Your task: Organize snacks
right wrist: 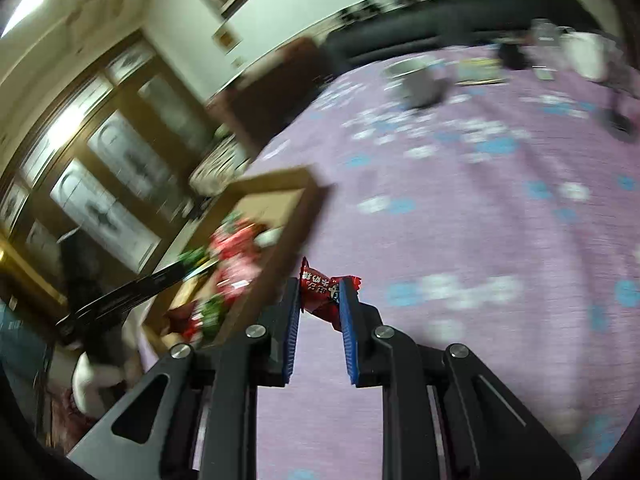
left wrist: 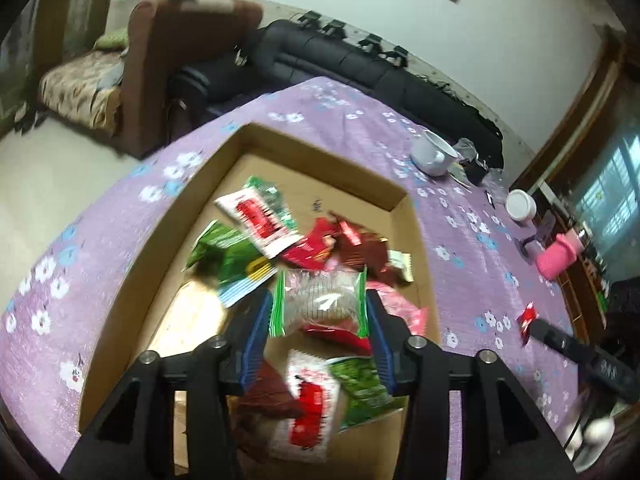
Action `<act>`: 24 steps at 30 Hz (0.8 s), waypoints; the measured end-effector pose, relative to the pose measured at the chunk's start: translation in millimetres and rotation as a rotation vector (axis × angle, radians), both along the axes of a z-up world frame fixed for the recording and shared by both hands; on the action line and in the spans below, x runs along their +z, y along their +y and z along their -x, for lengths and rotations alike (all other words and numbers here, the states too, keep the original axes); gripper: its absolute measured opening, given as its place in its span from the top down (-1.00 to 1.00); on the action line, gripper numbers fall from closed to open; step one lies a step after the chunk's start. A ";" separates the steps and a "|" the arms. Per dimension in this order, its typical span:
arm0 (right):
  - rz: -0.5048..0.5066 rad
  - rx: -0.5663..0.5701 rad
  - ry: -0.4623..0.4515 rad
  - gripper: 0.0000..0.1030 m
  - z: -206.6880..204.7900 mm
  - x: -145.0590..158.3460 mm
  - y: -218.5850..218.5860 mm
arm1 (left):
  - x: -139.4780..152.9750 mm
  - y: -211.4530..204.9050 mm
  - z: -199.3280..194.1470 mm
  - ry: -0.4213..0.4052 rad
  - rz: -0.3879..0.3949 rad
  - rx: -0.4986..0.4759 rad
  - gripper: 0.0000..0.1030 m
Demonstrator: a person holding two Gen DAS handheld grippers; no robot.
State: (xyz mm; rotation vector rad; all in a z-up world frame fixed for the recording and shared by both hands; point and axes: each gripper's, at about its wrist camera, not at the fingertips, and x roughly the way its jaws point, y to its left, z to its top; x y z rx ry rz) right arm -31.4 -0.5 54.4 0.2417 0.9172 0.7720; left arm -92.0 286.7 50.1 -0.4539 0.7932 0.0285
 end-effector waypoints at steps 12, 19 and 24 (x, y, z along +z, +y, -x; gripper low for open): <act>0.100 0.252 0.013 0.53 40.6 -30.9 134.3 | 17.2 13.4 43.2 -0.149 0.069 0.022 -0.17; 0.112 0.222 -0.073 0.05 50.8 -19.3 124.2 | 28.9 7.9 57.1 -0.202 0.027 0.032 -0.23; 0.066 0.087 -0.162 -0.12 68.2 0.1 85.2 | 42.3 -18.8 72.7 -0.264 -0.118 0.050 -0.26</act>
